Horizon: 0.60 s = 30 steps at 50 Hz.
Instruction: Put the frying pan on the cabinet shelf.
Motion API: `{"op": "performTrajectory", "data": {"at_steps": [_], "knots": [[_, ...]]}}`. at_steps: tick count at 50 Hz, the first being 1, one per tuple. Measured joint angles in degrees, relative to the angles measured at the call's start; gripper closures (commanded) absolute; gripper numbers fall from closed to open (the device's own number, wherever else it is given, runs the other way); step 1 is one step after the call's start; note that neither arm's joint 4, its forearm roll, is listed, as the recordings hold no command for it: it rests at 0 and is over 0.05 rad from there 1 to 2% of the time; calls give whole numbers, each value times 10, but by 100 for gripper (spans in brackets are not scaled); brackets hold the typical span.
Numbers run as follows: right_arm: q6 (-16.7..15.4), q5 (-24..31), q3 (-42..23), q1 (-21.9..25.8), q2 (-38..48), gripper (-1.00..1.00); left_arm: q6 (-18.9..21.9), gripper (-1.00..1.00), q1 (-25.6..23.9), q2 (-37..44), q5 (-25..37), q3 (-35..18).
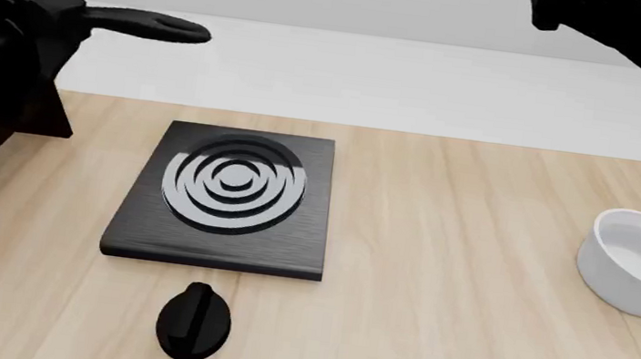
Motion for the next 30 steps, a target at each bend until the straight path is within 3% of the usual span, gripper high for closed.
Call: {"op": "performTrajectory", "data": {"at_steps": [30], "knots": [[-7, 7, -27, 4, 25, -100, -23, 100, 114, 133, -58, -92]]}}
